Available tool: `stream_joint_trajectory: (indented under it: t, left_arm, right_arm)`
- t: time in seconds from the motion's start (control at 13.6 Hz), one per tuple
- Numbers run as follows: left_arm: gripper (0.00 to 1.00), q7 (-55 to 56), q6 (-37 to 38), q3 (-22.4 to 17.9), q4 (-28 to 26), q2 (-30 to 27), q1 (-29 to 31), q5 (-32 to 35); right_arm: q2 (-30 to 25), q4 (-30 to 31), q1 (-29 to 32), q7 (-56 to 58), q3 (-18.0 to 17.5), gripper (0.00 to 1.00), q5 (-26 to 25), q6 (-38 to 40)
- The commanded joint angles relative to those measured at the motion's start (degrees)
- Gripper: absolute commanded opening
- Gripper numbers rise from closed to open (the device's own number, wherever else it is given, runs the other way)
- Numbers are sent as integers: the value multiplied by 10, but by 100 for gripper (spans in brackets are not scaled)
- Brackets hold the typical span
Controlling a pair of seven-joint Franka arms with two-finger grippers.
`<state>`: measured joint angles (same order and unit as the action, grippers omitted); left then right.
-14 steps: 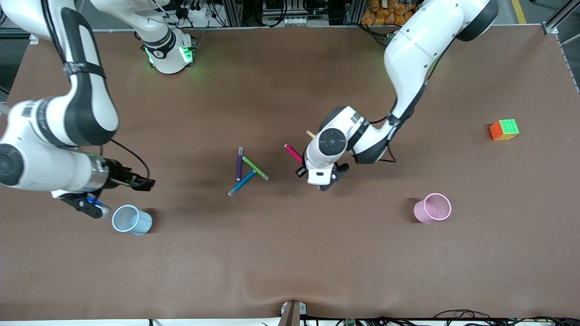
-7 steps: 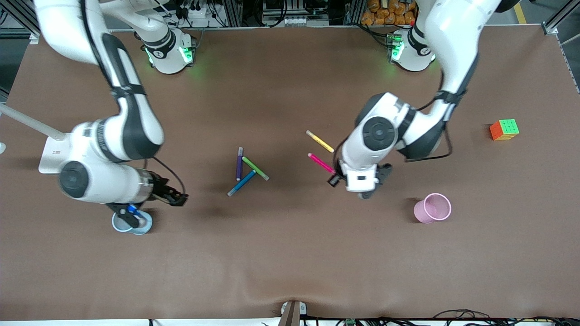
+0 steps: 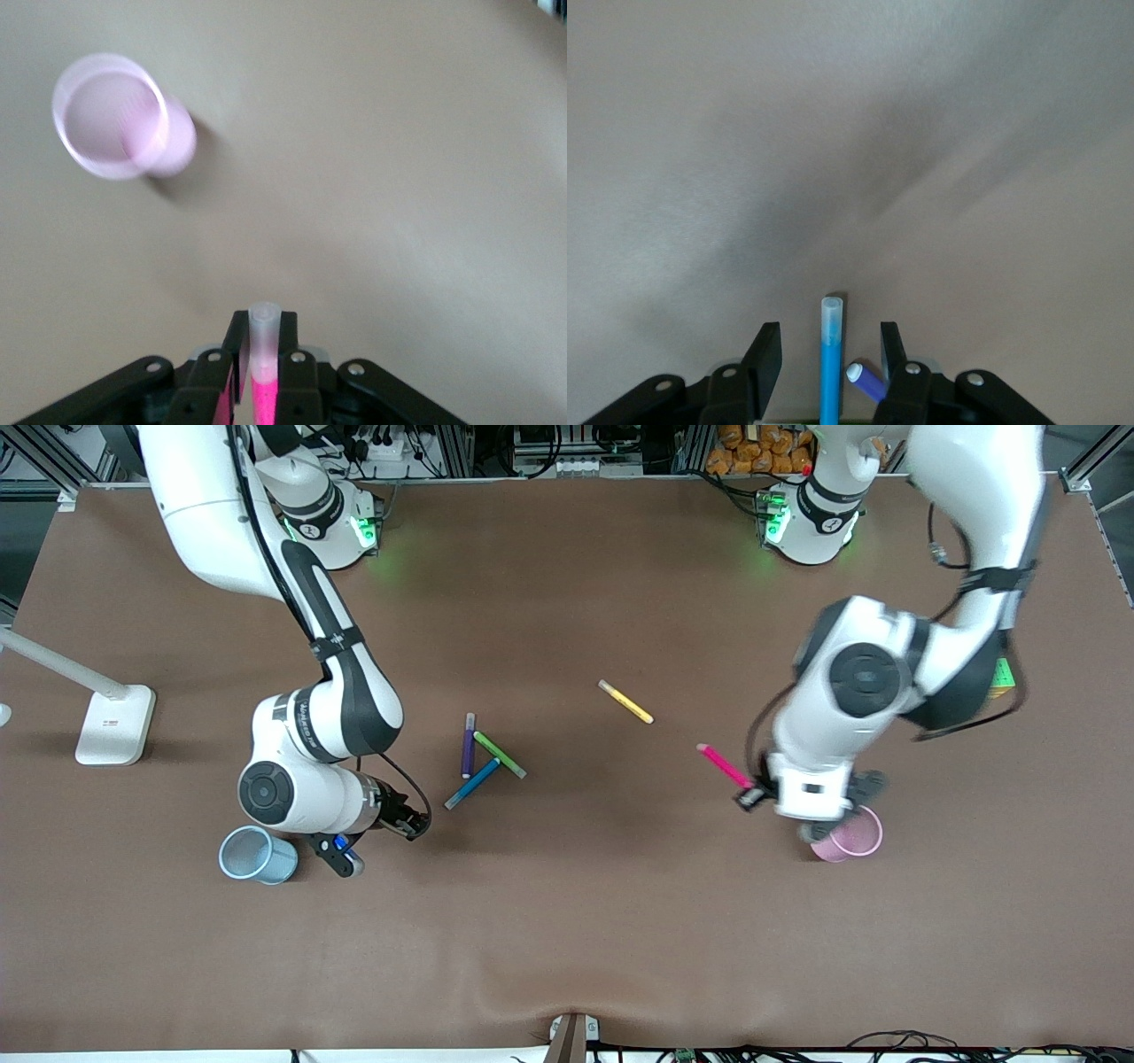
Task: Place pink and blue markers in matching cups
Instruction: 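Carry the pink marker toward the pink cup while the right gripper grasps blue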
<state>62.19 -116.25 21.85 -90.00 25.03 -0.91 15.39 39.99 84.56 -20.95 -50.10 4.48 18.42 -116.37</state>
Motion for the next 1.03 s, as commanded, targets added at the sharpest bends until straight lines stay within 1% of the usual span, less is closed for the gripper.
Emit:
stream_joint_trajectory:
  t: [0.0, 0.15, 0.29, 0.44, 0.51, 0.59, 0.73, 0.81, 0.95]
  left_arm:
    - [0, -35, 8, 5, -11, -16, 32, 54]
    - [0, -31, 8, 4, -6, -15, 43, 88]
    - [0, -29, 8, 3, 4, -11, 59, 125]
    - [0, -10, 7, -1, 9, -7, 59, 167]
    - [0, 9, 6, -5, 9, 0, 57, 197]
    - [0, 33, 4, -5, 10, 11, 57, 229]
    - [0, 86, 4, -5, 9, 27, 54, 309]
    - [0, 111, 4, -5, 8, 34, 55, 336]
    - [0, 144, 4, -5, 9, 49, 50, 369]
  right_arm:
    - [20, 2, -1, -5, 4, 50, 18, -21]
    - [32, 10, -4, -5, 3, 49, 21, -44]
    - [42, 11, -14, -5, 3, 46, 37, -52]
    - [47, 12, -18, -5, 3, 45, 44, -55]
    - [50, 12, -27, -5, 4, 43, 57, -61]
    - [52, 13, -30, -5, 4, 43, 63, -65]
    - [55, 25, -33, -5, 4, 43, 63, -76]
    - [55, 33, -37, -5, 4, 43, 63, -83]
    - [54, 41, -41, -3, 4, 43, 62, -83]
